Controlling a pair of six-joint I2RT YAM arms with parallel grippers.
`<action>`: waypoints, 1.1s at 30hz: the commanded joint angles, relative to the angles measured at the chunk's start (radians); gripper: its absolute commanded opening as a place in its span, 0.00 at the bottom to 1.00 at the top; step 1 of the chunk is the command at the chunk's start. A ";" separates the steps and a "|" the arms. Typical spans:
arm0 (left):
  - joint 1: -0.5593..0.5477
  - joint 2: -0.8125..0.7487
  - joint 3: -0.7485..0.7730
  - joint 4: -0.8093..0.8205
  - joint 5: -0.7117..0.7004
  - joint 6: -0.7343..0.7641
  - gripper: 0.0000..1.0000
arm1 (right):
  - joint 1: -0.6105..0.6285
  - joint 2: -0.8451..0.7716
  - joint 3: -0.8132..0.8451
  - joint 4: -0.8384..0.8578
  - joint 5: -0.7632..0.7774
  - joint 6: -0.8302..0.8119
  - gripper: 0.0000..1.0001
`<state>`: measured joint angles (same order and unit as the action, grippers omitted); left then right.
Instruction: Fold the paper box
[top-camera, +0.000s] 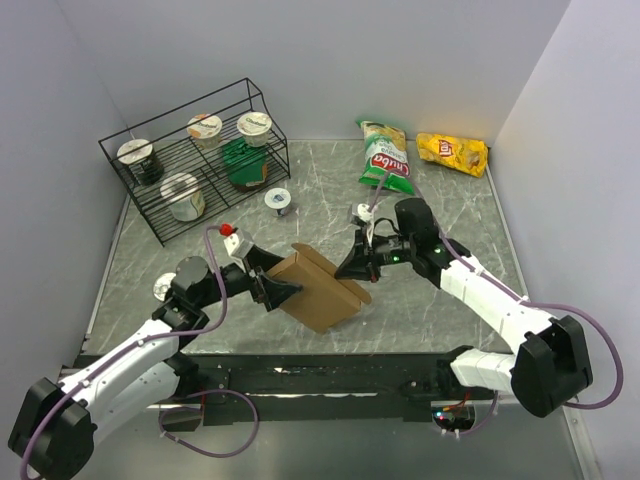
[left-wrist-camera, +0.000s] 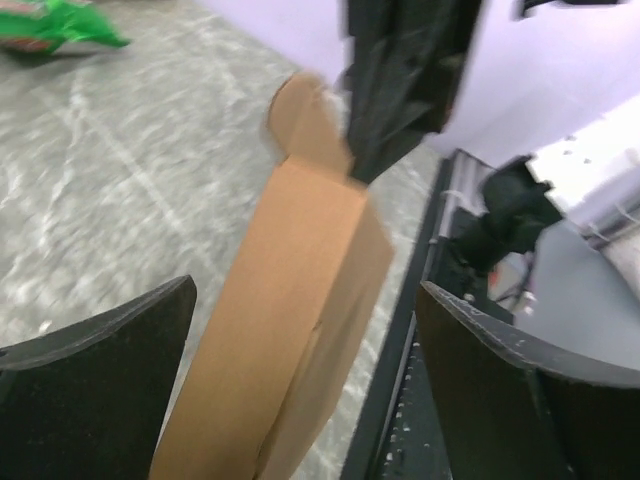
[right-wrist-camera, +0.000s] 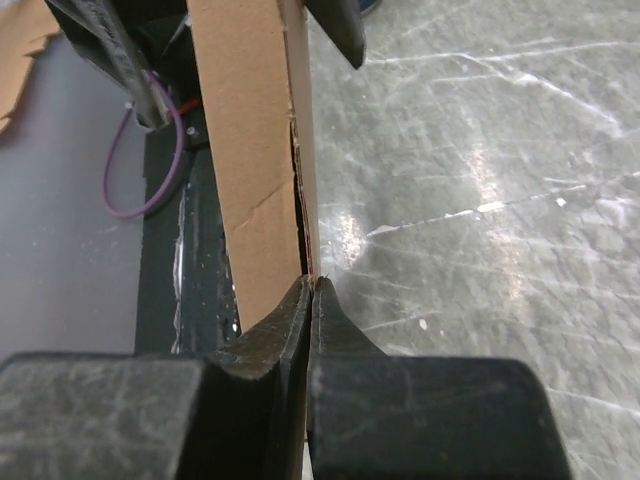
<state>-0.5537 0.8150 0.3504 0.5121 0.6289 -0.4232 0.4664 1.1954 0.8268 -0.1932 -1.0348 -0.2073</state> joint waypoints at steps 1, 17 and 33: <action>0.038 -0.040 -0.051 0.054 -0.132 -0.006 0.99 | 0.008 0.018 0.089 -0.077 0.074 -0.066 0.00; 0.184 -0.114 -0.018 0.052 -0.144 0.017 0.98 | 0.109 0.260 0.429 -0.520 0.398 -0.214 0.00; 0.245 0.223 0.180 0.028 0.136 0.123 0.68 | 0.129 0.343 0.491 -0.595 0.395 -0.259 0.00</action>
<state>-0.3141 0.9794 0.4774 0.5110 0.6216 -0.3355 0.5858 1.5307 1.2850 -0.7563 -0.6376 -0.4408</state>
